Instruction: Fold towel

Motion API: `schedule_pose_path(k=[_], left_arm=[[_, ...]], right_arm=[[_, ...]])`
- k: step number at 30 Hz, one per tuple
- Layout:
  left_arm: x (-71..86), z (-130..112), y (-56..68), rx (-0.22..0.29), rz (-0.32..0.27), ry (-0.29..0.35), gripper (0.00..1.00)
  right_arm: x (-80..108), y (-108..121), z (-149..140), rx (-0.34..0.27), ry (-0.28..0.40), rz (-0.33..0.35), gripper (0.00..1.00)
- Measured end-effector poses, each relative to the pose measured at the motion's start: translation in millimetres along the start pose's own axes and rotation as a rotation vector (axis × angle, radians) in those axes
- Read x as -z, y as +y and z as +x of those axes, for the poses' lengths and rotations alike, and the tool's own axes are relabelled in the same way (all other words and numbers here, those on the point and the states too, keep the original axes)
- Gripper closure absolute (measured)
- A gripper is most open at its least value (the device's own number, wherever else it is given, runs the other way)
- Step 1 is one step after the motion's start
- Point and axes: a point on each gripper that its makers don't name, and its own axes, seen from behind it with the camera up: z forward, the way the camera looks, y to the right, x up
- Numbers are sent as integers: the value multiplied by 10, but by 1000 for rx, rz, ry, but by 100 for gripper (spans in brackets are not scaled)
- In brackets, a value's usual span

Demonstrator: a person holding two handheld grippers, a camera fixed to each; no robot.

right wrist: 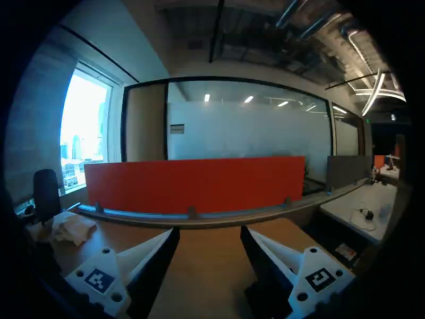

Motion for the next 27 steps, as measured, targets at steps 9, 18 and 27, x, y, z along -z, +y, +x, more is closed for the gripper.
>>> schedule_pose_path(k=[9, 18, 27], left_arm=[[-11, -404, 53, 25, -21, 31, 4], [-44, -838, 141, 35, -28, 33, 4], [-78, -1020, 167, 41, -26, 56, 4]], right_arm=[[-21, -93, -186, -9, 28, 4, 12], [-6, -2, -399, -11, 56, -8, 12], [-64, 23, -546, 3, 69, -3, 12]])
